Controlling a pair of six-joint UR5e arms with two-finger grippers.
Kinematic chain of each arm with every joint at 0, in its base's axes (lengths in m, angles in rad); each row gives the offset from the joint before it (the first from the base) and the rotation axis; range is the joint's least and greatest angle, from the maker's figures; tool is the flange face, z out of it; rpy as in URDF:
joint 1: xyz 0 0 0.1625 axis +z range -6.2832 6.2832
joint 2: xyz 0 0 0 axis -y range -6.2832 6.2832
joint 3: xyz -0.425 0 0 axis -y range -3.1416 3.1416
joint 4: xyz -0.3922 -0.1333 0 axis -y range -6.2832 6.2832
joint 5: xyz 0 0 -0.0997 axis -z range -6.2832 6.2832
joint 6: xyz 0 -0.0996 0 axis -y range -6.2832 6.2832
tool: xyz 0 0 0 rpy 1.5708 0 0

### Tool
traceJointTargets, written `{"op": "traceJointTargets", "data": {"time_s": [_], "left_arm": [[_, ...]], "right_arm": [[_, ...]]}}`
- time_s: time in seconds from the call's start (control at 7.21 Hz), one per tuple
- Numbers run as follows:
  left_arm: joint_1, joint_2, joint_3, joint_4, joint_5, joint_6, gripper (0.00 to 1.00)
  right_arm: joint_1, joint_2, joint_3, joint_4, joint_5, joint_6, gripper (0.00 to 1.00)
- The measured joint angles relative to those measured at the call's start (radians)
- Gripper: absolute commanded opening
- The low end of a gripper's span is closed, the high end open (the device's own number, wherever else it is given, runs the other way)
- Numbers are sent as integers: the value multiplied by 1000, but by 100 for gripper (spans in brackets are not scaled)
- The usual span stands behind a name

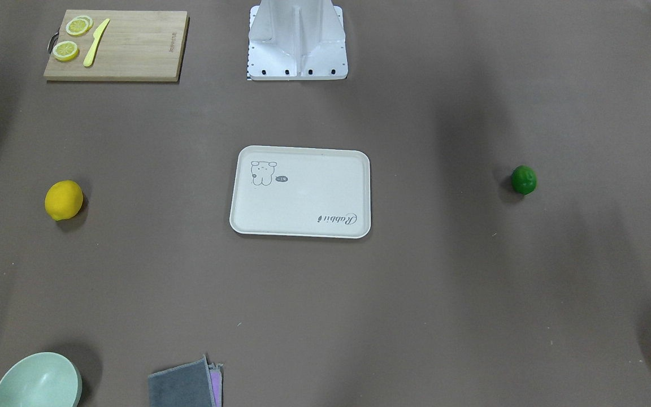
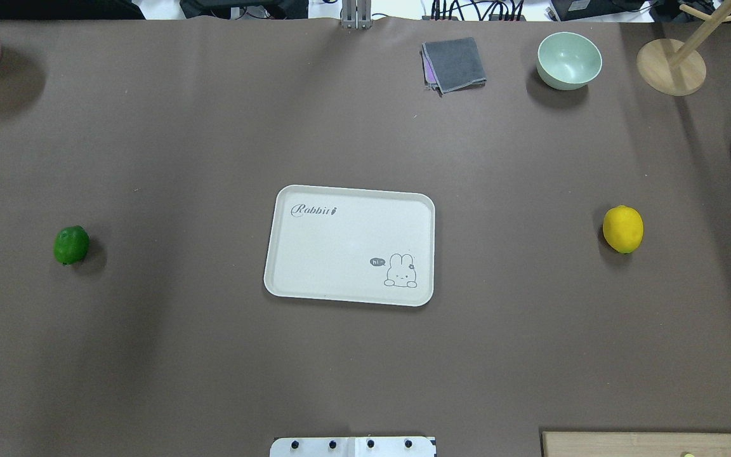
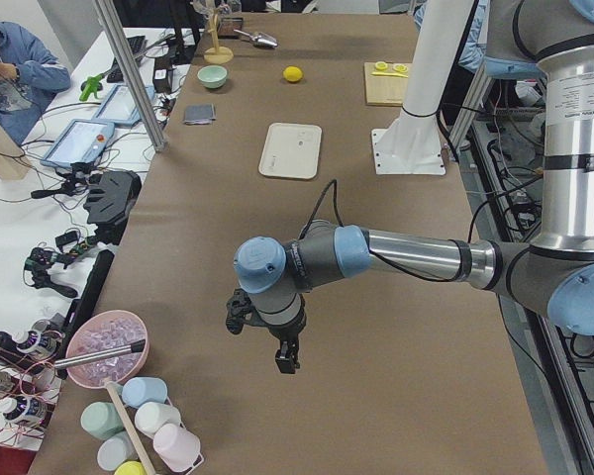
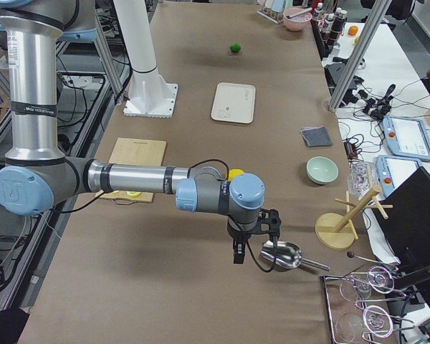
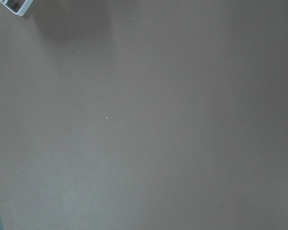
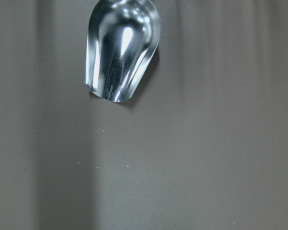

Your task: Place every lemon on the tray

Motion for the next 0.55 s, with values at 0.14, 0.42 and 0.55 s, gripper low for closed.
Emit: {"op": "traceJointTargets", "data": {"time_s": [0.14,0.42,0.55], "left_arm": [[5,3,-29,-3,-2,-77,98],[74,8,-83,-14,-6,-231,98],[133,8,-104,-49,-9,-331,98]], "right_arm": [[-9,5,0,1,-4,2,100],[-50,22,3,36,9,55,100],[-85,28,6,88,47,154,100]]}}
